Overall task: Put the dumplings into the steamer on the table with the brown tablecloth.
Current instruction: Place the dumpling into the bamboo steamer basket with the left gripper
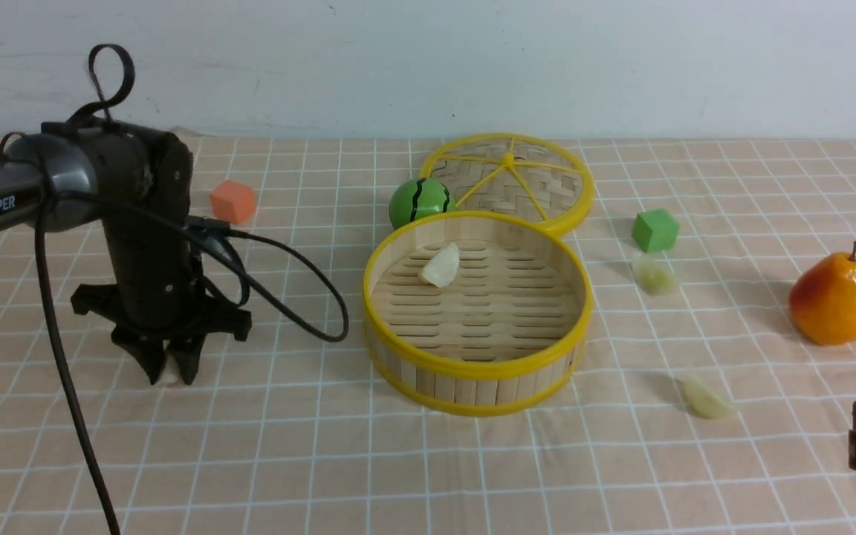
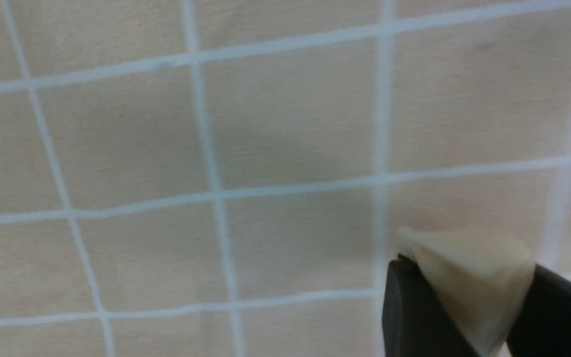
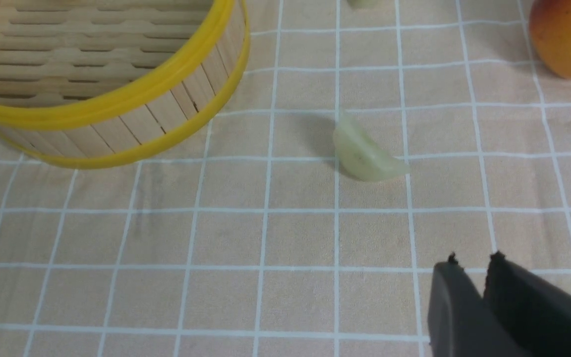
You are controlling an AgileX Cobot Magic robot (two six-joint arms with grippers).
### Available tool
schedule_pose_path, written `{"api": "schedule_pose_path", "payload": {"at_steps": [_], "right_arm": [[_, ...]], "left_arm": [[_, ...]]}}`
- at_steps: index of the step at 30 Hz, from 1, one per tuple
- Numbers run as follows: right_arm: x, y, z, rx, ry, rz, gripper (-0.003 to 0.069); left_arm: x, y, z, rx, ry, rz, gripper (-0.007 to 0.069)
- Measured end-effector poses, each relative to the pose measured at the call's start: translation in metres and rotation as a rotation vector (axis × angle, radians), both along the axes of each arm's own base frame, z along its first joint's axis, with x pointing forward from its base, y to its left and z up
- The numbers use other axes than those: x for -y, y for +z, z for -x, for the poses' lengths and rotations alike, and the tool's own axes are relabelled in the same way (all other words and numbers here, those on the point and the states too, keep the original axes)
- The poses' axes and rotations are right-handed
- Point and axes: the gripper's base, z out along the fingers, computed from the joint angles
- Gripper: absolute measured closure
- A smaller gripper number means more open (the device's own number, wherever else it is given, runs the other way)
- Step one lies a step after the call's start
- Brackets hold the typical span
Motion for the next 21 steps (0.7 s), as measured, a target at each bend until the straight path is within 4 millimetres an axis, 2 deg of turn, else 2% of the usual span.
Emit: {"api": "schedule_pose_path", "payload": {"at_steps": [2,5,7,8,9,11,13,14,17,19,20,21], "right_arm": [[0.0,0.0,0.0,0.0,-0.001,-0.002,0.0554],[0.0,0.0,0.0,0.003,-0.001,-0.003,0.0554],[0.0,0.0,0.0,0.005,-0.001,-0.003,0.0554],[0.0,0.0,0.0,0.005,-0.001,-0.003,0.0554],[0.0,0.0,0.0,0.006,-0.001,-0.005,0.0554],[0.0,0.0,0.0,0.006,-0.001,-0.007,0.0554],[0.0,0.0,0.0,0.005,-0.002,-0.009,0.0552],[0.0,0.0,0.0,0.005,-0.002,-0.009,0.0552],[-0.001,0.0,0.0,-0.004,-0.007,-0.027,0.0549],[-0.001,0.0,0.0,-0.007,-0.009,-0.036,0.0547],[-0.001,0.0,0.0,-0.008,-0.01,-0.04,0.0545],[-0.002,0.0,0.0,-0.009,-0.012,-0.048,0.0545]], "left_arm": [[0.021,0.025,0.004,0.055,-0.046,0.065,0.0393],[0.07,0.067,0.013,0.199,-0.163,0.202,0.0393],[0.097,0.079,0.017,0.28,-0.241,0.258,0.0393],[0.104,0.08,0.018,0.296,-0.258,0.274,0.0393],[0.127,0.081,0.021,0.354,-0.333,0.304,0.0393],[0.151,0.07,0.023,0.379,-0.412,0.308,0.0393],[0.163,0.055,0.023,0.371,-0.453,0.295,0.0393],[0.164,0.053,0.023,0.369,-0.455,0.293,0.0393],[0.17,0.021,0.017,0.332,-0.501,0.222,0.0382],[0.17,0.016,0.016,0.325,-0.504,0.207,0.0357],[0.169,0.013,0.015,0.32,-0.506,0.195,0.0334],[0.168,0.012,0.015,0.316,-0.504,0.182,0.0273]]}}
